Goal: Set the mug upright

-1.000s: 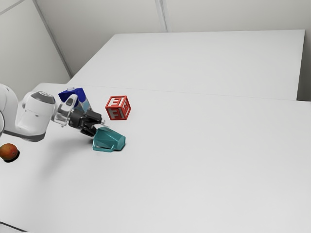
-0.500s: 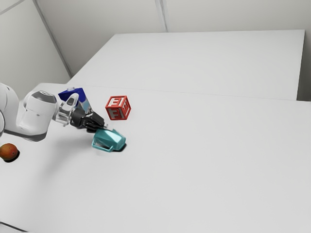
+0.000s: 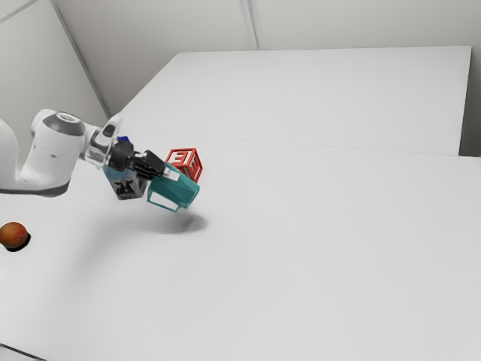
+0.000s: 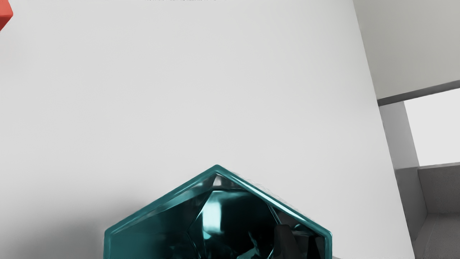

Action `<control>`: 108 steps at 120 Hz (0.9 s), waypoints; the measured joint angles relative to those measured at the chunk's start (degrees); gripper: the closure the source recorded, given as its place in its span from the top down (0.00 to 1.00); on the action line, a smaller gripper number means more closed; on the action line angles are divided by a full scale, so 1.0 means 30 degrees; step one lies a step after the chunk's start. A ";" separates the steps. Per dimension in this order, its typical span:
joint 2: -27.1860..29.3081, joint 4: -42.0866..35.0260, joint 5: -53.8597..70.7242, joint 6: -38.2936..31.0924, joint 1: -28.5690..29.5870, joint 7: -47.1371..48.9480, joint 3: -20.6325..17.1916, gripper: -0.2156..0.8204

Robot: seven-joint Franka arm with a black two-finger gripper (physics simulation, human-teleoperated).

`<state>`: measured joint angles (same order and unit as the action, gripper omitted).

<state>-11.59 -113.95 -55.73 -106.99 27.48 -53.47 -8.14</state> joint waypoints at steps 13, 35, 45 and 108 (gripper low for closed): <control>0.0928 -0.0021 0.0869 -0.0010 -0.0797 0.0444 0.0059 0.04; 0.2369 0.0005 0.4230 -0.0029 -0.1761 0.1834 -0.0024 0.03; 0.2658 0.0029 0.6228 -0.0037 -0.1928 0.2748 -0.0330 0.03; 0.5256 -0.2171 1.6534 -0.1294 -0.3883 1.0043 -0.2181 0.03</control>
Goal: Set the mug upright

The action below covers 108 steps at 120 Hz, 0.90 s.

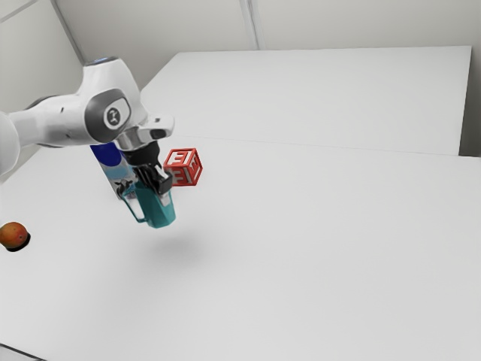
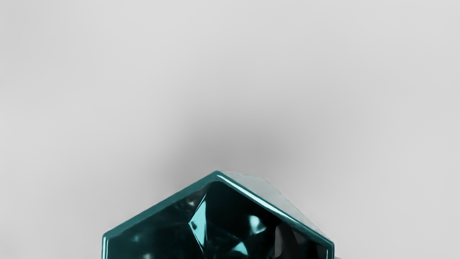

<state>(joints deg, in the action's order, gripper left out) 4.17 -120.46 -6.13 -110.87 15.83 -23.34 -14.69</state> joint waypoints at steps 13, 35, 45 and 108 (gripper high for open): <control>0.0541 -0.1296 0.1608 -0.1291 0.0140 0.1371 -0.0642 0.03; 0.0607 -0.2859 0.4137 -0.4159 0.0018 0.3410 -0.1237 0.03; 0.0536 -0.3443 0.4819 -0.5333 0.0011 0.4241 -0.1321 0.03; 0.0009 -0.4309 0.5062 -0.7610 -0.0269 0.7805 -0.1376 0.03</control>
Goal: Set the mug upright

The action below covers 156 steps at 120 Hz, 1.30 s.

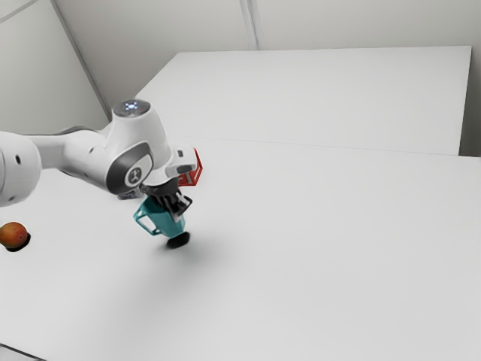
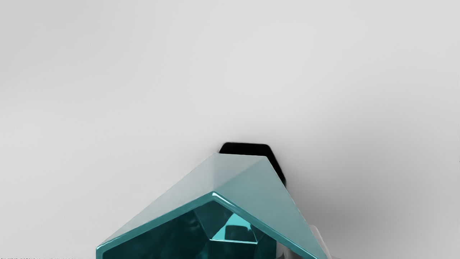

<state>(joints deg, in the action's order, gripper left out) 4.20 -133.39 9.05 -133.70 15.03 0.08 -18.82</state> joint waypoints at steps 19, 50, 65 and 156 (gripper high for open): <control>-0.0310 0.0004 -0.0081 -0.0065 -0.0146 0.0593 -0.0001 0.03; -0.0928 0.0011 -0.0110 -0.0156 -0.0318 0.1338 -0.0006 0.04; -0.1154 0.0014 -0.0114 -0.0183 -0.0346 0.1624 -0.0015 0.04; -0.1044 0.0040 -0.0287 -0.0354 -0.0455 0.2219 0.0003 0.39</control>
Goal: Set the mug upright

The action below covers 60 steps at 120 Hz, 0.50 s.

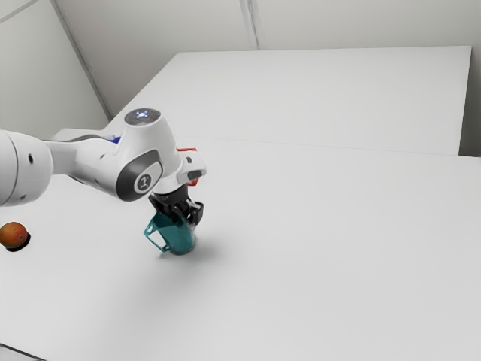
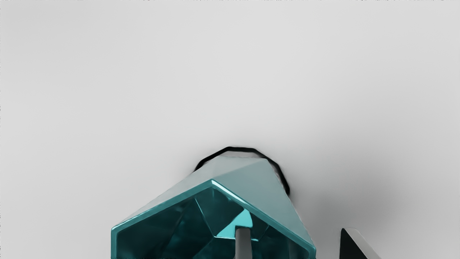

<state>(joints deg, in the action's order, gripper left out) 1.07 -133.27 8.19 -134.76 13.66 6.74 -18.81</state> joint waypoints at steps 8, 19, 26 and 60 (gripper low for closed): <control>0.0144 0.0001 -0.0003 0.0003 -0.0014 -0.0002 0.0000 0.43; 0.0279 0.0001 -0.0088 0.0018 -0.0054 -0.0006 0.0000 0.48; 0.0381 0.0001 -0.0291 0.0082 -0.0096 -0.0018 0.0000 0.51; 0.0912 0.0030 -0.1322 0.0878 -0.0266 -0.0116 -0.0005 0.56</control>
<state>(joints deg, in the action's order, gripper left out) 3.80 -133.18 4.23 -132.13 12.87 6.39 -18.82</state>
